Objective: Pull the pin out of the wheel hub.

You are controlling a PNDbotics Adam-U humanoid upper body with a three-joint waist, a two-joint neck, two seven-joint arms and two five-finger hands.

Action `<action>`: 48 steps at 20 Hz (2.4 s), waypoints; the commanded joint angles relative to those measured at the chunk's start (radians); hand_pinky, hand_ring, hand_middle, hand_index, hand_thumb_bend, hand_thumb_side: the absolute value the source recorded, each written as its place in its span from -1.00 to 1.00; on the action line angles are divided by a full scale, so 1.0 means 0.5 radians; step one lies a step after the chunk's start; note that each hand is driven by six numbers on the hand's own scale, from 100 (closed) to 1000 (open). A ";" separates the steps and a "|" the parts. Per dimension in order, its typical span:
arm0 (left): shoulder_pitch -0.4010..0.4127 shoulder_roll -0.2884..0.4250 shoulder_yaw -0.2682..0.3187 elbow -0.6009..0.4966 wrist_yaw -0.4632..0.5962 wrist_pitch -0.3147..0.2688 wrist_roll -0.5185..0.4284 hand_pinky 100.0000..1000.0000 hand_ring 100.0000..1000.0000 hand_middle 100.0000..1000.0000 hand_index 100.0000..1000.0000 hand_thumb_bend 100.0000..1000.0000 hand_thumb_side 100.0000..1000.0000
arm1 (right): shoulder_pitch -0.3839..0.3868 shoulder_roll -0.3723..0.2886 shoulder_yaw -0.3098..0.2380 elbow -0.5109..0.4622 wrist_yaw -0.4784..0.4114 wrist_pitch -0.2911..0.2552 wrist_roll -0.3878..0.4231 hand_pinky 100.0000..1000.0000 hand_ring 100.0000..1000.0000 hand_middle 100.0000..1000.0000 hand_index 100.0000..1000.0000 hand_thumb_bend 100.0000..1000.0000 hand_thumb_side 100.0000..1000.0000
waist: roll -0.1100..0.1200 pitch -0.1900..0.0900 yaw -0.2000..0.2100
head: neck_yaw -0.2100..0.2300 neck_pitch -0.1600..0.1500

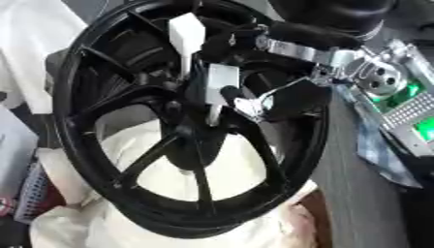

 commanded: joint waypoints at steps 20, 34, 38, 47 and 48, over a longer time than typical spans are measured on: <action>-0.023 -0.013 0.010 -0.033 -0.028 0.020 0.004 0.41 0.06 0.04 0.46 -1.00 0.42 | 0.014 0.026 0.023 -0.019 0.187 0.009 -0.016 0.79 0.75 0.56 0.83 -1.00 -0.17 | -0.022 0.003 0.004 | -0.010 0.012; -0.022 -0.020 0.007 -0.033 -0.045 0.019 -0.001 0.41 0.06 0.04 0.46 -1.00 0.42 | 0.035 0.035 0.024 -0.019 0.192 0.028 0.017 0.80 0.78 0.56 0.87 -1.00 0.14 | -0.011 0.021 -0.011 | -0.033 0.012; -0.024 -0.021 0.009 -0.033 -0.043 0.012 0.002 0.41 0.06 0.04 0.46 -1.00 0.41 | 0.040 0.032 0.016 -0.019 0.196 0.012 0.039 0.80 0.78 0.56 0.87 -1.00 0.16 | -0.003 0.021 -0.018 | -0.059 0.012; -0.025 -0.025 0.007 -0.033 -0.042 0.005 -0.002 0.41 0.06 0.04 0.46 -1.00 0.40 | 0.054 0.031 0.005 -0.019 0.193 0.015 0.050 0.80 0.77 0.54 0.88 -1.00 0.23 | 0.009 0.025 -0.027 | -0.097 0.012; -0.024 -0.026 0.007 -0.033 -0.043 0.006 -0.003 0.41 0.06 0.04 0.46 -1.00 0.40 | 0.056 0.032 0.004 -0.019 0.193 0.019 0.049 0.79 0.77 0.54 0.88 -1.00 0.24 | 0.009 0.026 -0.028 | -0.098 0.012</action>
